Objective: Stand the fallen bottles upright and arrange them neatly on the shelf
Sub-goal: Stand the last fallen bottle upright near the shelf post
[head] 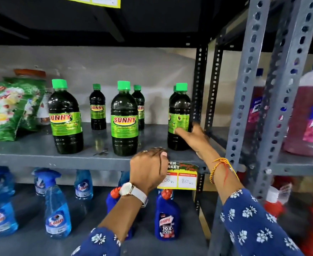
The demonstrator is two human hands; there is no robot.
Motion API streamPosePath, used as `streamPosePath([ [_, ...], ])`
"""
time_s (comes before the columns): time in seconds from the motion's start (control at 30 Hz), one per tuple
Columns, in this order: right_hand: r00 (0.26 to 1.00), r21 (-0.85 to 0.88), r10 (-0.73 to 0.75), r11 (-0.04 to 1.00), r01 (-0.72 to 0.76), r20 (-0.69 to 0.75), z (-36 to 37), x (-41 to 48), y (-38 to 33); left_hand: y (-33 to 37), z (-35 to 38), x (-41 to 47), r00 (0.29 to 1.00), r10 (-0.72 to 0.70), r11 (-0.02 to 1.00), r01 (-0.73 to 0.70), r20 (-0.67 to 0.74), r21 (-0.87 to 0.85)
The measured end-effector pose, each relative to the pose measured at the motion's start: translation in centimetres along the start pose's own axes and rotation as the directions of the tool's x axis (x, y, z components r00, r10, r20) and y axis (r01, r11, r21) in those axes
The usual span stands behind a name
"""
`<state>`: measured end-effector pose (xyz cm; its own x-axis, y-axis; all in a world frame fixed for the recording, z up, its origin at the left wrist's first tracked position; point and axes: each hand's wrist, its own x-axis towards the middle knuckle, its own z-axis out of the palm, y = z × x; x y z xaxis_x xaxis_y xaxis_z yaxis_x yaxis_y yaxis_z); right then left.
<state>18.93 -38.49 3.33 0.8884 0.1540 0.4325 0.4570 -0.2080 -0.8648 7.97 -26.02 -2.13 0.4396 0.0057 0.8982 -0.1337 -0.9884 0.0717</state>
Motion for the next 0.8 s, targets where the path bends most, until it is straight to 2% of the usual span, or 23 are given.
streamPosePath([
  [0.1, 0.998, 0.051, 0.033, 0.998, -0.036, 0.054, 0.17, 0.05, -0.33, 0.16, 0.09, 0.11, 1.000, -0.014, 1.000, 0.014, -0.018, -0.011],
  [0.23, 0.999, -0.078, 0.005, 0.997, -0.002, 0.043, 0.38, 0.14, -0.10, 0.29, 0.17, 0.17, 0.999, -0.040, 0.999, 0.039, -0.021, -0.014],
  [0.37, 0.999, 0.009, 0.028, 1.000, -0.029, 0.038, -0.04, 0.38, 0.35, 0.24, 0.10, 0.05, 0.999, -0.032, 0.999, 0.032, -0.003, -0.013],
  [0.47, 0.999, 0.053, -0.018, 0.998, 0.015, 0.052, 0.09, 0.17, 0.07, 0.29, 0.00, 0.08, 1.000, -0.028, 1.000, 0.028, -0.001, -0.005],
  [0.6, 0.999, 0.099, -0.050, 0.994, 0.051, -0.011, 0.12, 0.07, 0.19, 0.26, 0.07, 0.01, 1.000, -0.026, 1.000, 0.027, 0.016, -0.006],
  [0.8, 0.998, 0.168, 0.007, 0.986, -0.016, 0.055, -0.08, 0.56, 0.56, 0.30, 0.00, 0.00, 0.998, -0.032, 0.999, 0.034, 0.045, -0.030],
])
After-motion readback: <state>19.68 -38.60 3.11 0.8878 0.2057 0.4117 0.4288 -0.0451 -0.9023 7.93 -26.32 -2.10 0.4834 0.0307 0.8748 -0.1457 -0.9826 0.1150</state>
